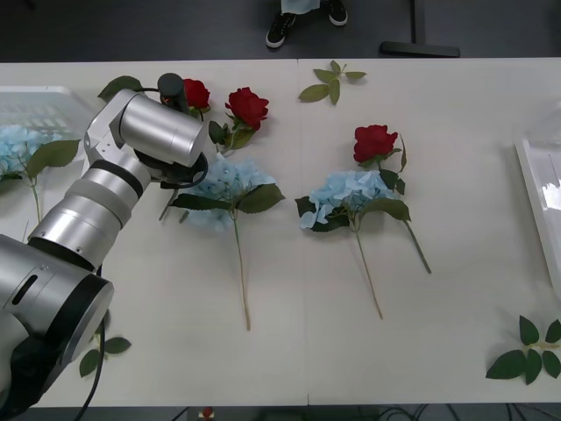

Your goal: Place the red flowers into the right box and the blue flowers into the left box. If a person shows an open palm, hand one flower to the person first, then continue sorting.

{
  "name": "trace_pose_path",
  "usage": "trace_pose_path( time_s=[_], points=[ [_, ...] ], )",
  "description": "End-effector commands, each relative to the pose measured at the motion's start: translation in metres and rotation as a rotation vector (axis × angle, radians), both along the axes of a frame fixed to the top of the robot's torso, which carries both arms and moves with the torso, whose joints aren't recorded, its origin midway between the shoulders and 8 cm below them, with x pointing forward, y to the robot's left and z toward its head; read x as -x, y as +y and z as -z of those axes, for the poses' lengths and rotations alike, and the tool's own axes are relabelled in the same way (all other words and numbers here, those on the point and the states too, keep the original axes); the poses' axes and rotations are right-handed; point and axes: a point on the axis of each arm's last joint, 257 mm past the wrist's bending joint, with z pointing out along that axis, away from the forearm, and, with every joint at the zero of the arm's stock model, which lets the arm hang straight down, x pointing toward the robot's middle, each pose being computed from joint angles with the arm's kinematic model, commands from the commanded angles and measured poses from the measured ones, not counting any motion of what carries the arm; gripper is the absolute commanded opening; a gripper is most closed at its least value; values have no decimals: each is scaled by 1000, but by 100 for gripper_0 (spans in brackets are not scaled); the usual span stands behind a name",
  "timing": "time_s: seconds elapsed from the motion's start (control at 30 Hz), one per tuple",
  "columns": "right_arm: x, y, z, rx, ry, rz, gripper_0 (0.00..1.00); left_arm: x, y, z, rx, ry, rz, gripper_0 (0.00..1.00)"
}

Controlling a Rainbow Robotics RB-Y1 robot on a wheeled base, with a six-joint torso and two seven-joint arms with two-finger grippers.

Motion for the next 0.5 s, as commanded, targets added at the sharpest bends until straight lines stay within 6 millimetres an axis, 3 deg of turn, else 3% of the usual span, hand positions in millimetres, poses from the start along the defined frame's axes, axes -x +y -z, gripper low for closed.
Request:
trace_pose_path(
  time_s=[0.03,0.23,0.5],
  points=[
    [-14,-4,23,21,-30,-6,0,-15,-2,-57,8,-37,34,0],
    [-19,-12,50,48,-52,6,0,4,42,-90,-31,5,-7,0],
    [-12,-12,62,18,-41,30,0,62,111,-128,-75,66,-15,0]
  ],
)
